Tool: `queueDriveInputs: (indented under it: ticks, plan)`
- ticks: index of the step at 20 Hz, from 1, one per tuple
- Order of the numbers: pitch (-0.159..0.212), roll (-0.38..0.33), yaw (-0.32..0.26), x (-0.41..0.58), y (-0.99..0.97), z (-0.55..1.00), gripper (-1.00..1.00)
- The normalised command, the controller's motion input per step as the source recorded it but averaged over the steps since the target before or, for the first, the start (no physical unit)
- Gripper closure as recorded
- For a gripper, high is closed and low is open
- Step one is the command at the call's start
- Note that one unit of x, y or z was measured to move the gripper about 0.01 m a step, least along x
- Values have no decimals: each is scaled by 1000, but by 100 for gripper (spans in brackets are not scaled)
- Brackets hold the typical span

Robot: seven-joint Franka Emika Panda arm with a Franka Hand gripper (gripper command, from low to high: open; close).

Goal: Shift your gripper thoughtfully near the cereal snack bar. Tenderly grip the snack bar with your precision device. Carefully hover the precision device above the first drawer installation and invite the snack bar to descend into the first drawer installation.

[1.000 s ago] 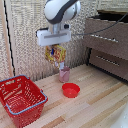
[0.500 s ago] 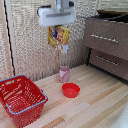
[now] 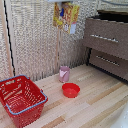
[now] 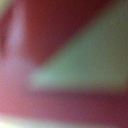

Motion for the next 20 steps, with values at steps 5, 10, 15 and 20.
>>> queueDriveInputs:
  ticks: [5, 10, 15, 20]
  plan:
    - [41, 35, 0, -179, -1000, 893, 100]
    - [57, 17, 0, -177, -1000, 741, 100]
    - [12, 1, 31, -91, -982, 563, 100]
    - [0, 0, 41, 0, -971, 399, 100]
